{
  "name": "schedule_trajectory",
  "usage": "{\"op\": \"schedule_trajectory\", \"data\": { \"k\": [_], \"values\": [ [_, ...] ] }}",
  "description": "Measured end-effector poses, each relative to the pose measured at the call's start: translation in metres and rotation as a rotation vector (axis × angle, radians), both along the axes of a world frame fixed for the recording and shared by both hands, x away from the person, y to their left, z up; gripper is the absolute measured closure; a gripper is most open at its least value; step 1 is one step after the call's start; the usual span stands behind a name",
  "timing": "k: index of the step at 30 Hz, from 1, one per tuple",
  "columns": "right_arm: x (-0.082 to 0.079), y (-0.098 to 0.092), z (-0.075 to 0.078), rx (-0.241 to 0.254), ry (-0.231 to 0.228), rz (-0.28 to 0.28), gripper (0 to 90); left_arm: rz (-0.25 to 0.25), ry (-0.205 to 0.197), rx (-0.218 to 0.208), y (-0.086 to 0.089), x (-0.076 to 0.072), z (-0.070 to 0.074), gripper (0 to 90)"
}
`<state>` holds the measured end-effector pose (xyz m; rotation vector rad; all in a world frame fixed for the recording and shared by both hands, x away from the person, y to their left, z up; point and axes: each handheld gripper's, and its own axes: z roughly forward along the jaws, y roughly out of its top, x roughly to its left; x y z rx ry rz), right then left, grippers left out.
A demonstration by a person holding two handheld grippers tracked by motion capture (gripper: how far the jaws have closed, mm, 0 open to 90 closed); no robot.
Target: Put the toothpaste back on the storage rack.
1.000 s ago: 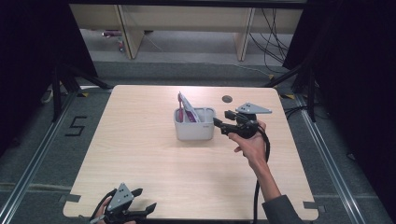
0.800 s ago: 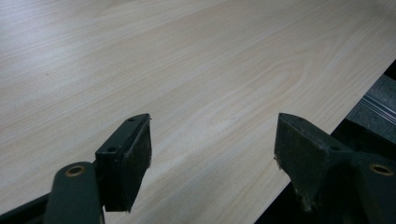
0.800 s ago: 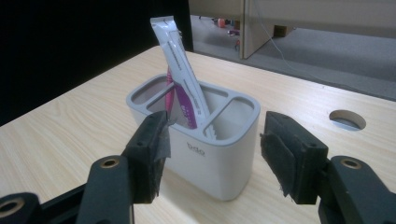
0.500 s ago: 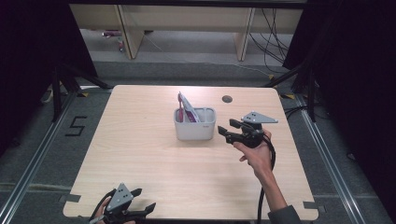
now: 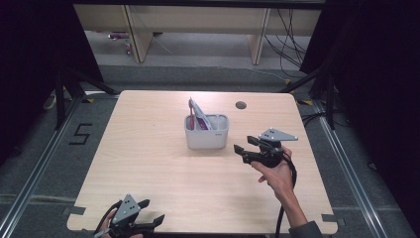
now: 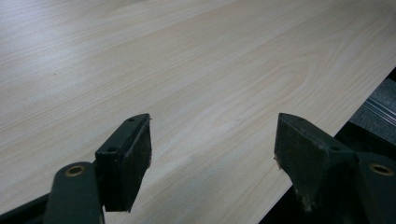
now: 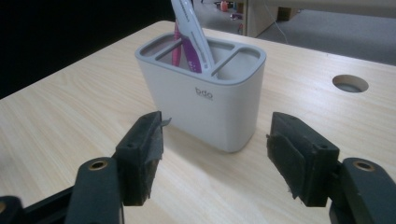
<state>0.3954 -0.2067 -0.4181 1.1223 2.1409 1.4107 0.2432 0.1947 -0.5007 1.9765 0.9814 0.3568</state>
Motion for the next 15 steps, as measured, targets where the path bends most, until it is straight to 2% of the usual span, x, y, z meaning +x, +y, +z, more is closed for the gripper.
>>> {"op": "schedule_trajectory", "data": {
  "k": [1, 2, 6, 7, 8, 10, 11, 13, 15],
  "values": [
    [-0.001, -0.001, -0.001, -0.016, -0.023, -0.007, 34.2, 0.002, 0.001, -0.001, 0.0, 0.0, 0.0, 27.0],
    [-0.003, 0.0, -0.001, 0.001, -0.002, -0.004, 33.1, 0.001, 0.0, 0.0, 0.0, 0.0, 0.0, 27.0],
    [-0.01, 0.0, -0.005, 0.001, 0.032, -0.007, 27.8, 0.001, -0.002, 0.003, -0.001, 0.0, 0.001, 26.8],
    [-0.01, -0.002, -0.006, -0.036, -0.013, -0.012, 25.9, 0.005, -0.004, 0.0, -0.001, 0.0, 0.0, 26.7],
    [-0.012, 0.0, -0.007, -0.008, 0.017, -0.019, 25.1, 0.002, -0.004, 0.003, 0.0, 0.0, 0.0, 26.7],
    [-0.013, -0.001, -0.008, -0.009, 0.031, -0.01, 24.3, 0.007, -0.005, -0.001, 0.0, 0.0, 0.0, 26.5],
    [-0.013, -0.002, -0.009, -0.017, 0.012, -0.005, 23.9, 0.008, -0.004, 0.0, 0.0, 0.0, 0.0, 26.2],
    [-0.016, -0.002, -0.01, -0.019, 0.034, -0.007, 23.7, 0.006, -0.006, 0.002, 0.001, 0.001, 0.001, 25.6],
    [-0.016, -0.004, -0.012, -0.03, 0.009, 0.001, 23.8, 0.011, -0.006, -0.002, 0.0, 0.002, 0.0, 24.5]
  ]
}}
